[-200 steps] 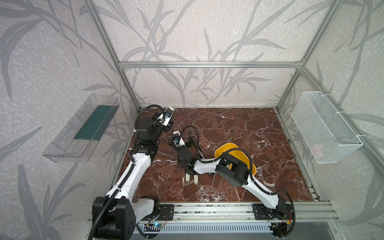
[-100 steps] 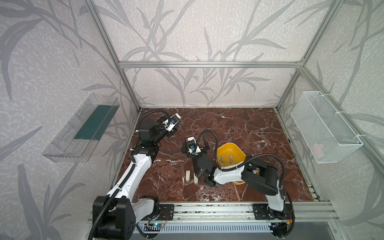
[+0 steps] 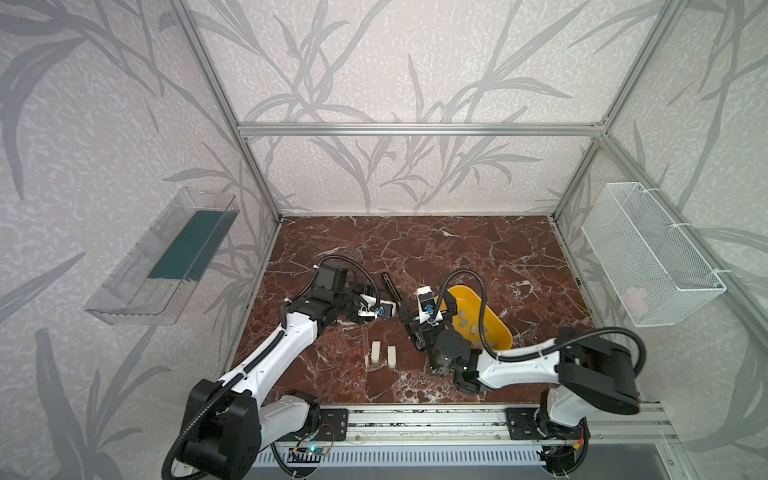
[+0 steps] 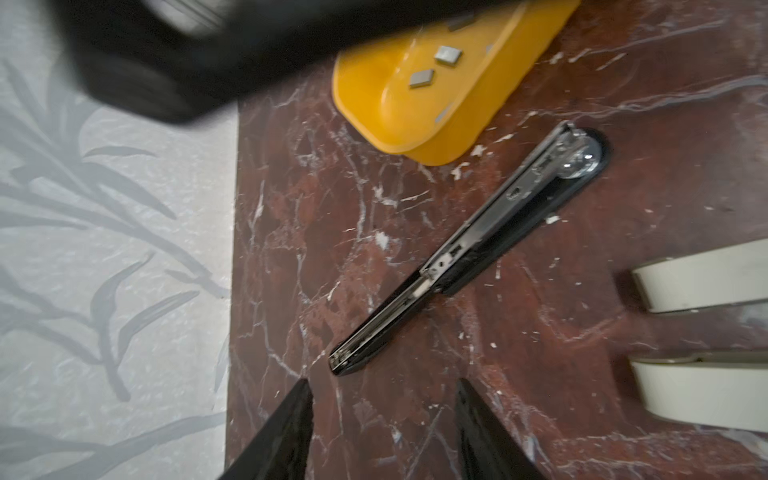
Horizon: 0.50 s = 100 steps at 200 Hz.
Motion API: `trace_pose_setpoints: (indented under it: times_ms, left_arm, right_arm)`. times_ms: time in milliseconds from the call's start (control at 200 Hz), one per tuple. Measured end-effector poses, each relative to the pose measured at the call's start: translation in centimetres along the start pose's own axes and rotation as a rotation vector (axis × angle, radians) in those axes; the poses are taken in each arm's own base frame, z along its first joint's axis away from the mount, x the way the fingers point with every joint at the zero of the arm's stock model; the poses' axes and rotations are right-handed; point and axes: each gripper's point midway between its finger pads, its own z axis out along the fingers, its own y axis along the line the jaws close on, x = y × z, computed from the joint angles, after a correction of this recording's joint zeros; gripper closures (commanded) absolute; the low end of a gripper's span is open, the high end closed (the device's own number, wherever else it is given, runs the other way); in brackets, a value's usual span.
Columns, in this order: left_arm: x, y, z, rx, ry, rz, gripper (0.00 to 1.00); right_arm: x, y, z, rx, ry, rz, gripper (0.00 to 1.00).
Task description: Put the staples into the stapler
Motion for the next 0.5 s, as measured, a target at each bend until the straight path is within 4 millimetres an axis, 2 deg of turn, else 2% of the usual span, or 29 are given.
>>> trace_pose_setpoints:
  times_ms: [105,185,315,390,500]
  left_arm:
    - [-0.9,-2.4,1.1,0.098,0.023,0.083,0.46]
    - [-1.5,-3.9,1.8,0.161,0.047,0.145,0.48]
    - [-2.2,-6.1,2.9,0.245,0.091,0.240,0.48]
    - [-2.6,-7.0,3.1,0.270,0.110,0.282,0.48]
    - [-3.2,-8.1,3.3,0.304,0.139,0.351,0.50]
  right_arm:
    - [-2.0,-2.3,-1.4,-0.021,0.024,0.106,0.01]
    - [-2.3,-4.1,-2.4,-0.025,0.047,0.159,0.01]
    - [0.1,-7.4,-4.0,-0.029,0.124,0.186,0.01]
    - [1.9,-9.7,-4.7,-0.015,0.165,0.198,0.01]
    - [3.5,-12.4,-5.4,0.007,0.200,0.201,0.01]
